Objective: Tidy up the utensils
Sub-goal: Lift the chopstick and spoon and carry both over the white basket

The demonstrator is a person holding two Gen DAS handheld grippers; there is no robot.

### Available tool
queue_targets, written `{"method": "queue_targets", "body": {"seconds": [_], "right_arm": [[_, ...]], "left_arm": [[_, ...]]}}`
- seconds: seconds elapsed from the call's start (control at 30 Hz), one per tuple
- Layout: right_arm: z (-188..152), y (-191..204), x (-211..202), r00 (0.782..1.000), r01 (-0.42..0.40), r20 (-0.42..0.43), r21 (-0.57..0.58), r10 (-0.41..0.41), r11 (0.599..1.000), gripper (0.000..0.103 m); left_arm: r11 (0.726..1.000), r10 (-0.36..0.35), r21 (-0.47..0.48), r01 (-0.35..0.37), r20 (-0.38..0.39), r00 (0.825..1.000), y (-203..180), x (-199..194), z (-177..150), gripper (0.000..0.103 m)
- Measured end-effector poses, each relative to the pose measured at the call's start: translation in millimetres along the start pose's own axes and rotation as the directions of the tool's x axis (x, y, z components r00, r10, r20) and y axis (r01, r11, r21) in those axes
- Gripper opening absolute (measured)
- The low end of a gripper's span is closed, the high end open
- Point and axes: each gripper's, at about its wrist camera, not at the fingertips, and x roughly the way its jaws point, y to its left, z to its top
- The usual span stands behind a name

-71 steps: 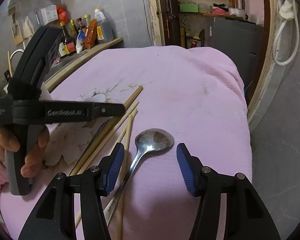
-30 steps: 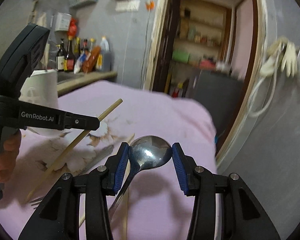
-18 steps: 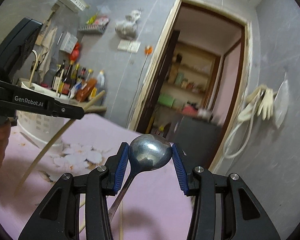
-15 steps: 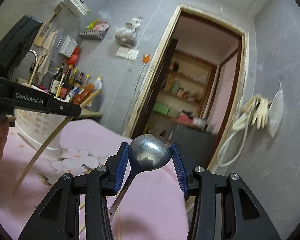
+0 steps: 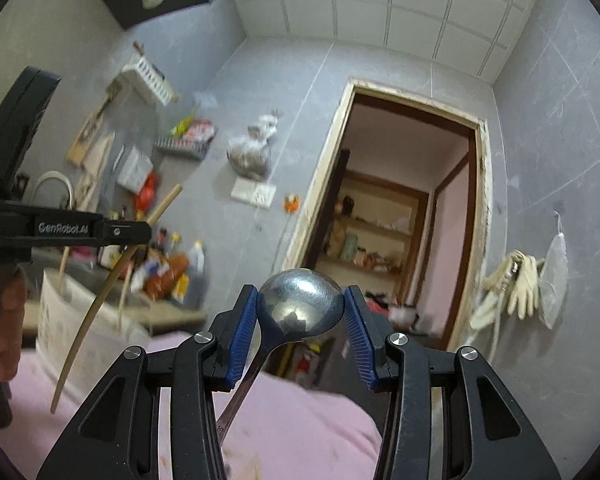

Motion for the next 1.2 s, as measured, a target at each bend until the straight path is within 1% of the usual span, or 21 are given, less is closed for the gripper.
{"method": "queue_targets", "body": {"seconds": [0.17, 0.33, 0.43, 0.6, 0.73, 0.87, 0.93, 1.03, 1.2], "right_arm": [[22, 16, 25, 0.998, -0.035, 0.061, 0.066, 0.031, 0.997, 0.042], [38, 37, 53, 0.993, -0.082, 0.094, 0.138, 0.07, 0.987, 0.042], [42, 51, 72, 0.99, -0.108, 0.107, 0.18, 0.09, 0.978, 0.042], [38, 73, 93, 0.988, -0.135, 0.104, 0.191, 0.117, 0.972, 0.042], [29, 88, 104, 0.987, -0.15, 0.089, 0.182, 0.135, 0.972, 0.042], [17, 97, 108, 0.986, -0.163, 0.072, 0.172, 0.153, 0.971, 0.042], [12, 100, 108, 0.985, -0.171, 0.067, 0.177, 0.162, 0.969, 0.042], [6, 105, 109, 0.983, -0.18, 0.054, 0.151, 0.174, 0.972, 0.042], [2, 106, 111, 0.983, -0.184, 0.036, 0.148, 0.181, 0.972, 0.042]], "left_arm": [[0.998, 0.068, 0.0, -0.068, 0.066, 0.995, 29, -5, 28, 0.005], [0.989, 0.144, -0.027, -0.142, 0.096, 0.985, 71, -10, 50, 0.005], [0.98, 0.195, -0.052, -0.19, 0.115, 0.974, 98, -9, 61, 0.005], [0.961, 0.272, -0.094, -0.261, 0.139, 0.952, 134, -4, 64, 0.005], [0.945, 0.319, -0.123, -0.303, 0.147, 0.936, 154, 1, 55, 0.005], [0.932, 0.354, -0.14, -0.333, 0.161, 0.922, 164, 7, 50, 0.005], [0.93, 0.358, -0.15, -0.336, 0.159, 0.92, 167, 9, 50, 0.005], [0.928, 0.364, -0.149, -0.34, 0.173, 0.915, 167, 11, 52, 0.005], [0.93, 0.363, -0.121, -0.346, 0.168, 0.917, 162, 17, 50, 0.005]]}}
